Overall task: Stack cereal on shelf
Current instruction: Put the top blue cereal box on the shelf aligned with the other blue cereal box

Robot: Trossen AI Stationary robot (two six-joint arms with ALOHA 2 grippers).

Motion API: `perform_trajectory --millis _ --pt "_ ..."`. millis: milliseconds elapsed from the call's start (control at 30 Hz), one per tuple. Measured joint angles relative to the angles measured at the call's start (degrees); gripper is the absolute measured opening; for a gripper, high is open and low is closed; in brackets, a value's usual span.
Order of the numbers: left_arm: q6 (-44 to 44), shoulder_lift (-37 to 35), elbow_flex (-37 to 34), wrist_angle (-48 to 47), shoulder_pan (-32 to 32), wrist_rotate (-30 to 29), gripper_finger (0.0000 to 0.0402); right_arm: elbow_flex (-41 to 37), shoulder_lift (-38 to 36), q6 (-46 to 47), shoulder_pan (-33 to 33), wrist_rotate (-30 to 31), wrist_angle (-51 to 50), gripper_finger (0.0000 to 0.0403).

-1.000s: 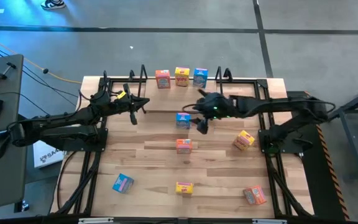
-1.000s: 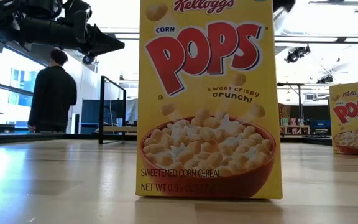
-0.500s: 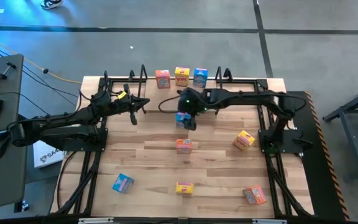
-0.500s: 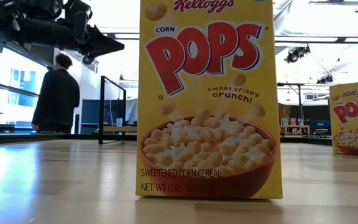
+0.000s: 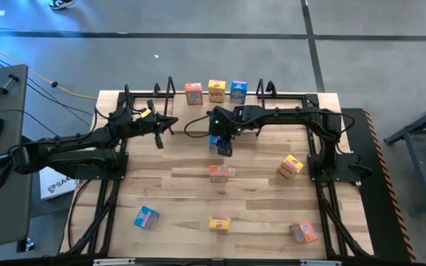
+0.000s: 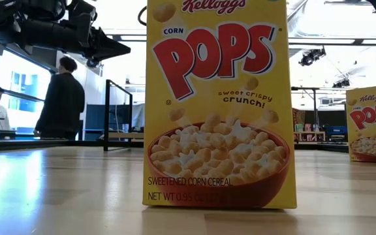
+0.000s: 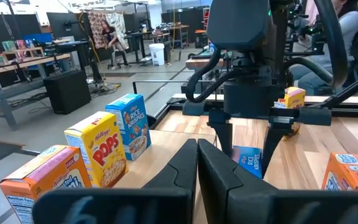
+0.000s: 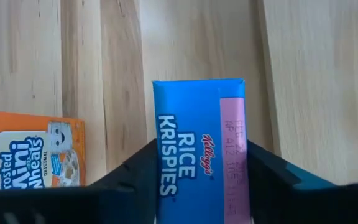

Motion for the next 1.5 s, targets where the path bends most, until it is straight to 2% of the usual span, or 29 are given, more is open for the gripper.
perform_trajectory --millis 133,233,400,500,600,767,900,1067,1500 --pt "0.0 0.0 0.0 0.0 0.0 0.0 0.0005 0.0 -0.4 -0.4 0.0 -0.1 -0.4 0.0142" --pt "0.0 0.0 0.0 0.0 0.0 0.0 0.0005 0.7 -2.0 -1.4 0.0 -0.1 -2.0 0.0138" --pt "0.0 0.0 0.0 0.0 0.0 0.0 0.0005 6.8 -5.1 -5.0 -0.7 2.4 -10.5 0.0141" --pt "0.0 0.0 0.0 0.0 0.0 0.0 0.0005 11.0 -5.7 -8.9 -2.9 5.2 -15.9 0.0141" --pt "0.0 0.0 0.0 -0.1 0.0 0.0 0.0005 12.9 -5.7 -12.8 -7.1 5.3 -19.8 0.0142" --pt "0.0 0.0 0.0 -0.2 0.0 0.0 0.0005 10.1 -5.7 -18.0 -14.9 1.6 -18.8 0.0142" --pt "0.3 0.0 0.0 -0.2 0.0 0.0 0.0005 7.6 -5.7 -20.8 -18.6 0.1 -15.1 0.0142" --pt "0.4 0.0 0.0 -0.2 0.0 0.0 0.0005 6.6 -5.6 -20.9 -20.9 -1.3 -13.1 0.0142" --pt "0.4 0.0 0.0 -0.2 0.0 0.0 0.0005 6.6 -4.2 -19.0 -22.1 -1.0 -11.0 0.0142"
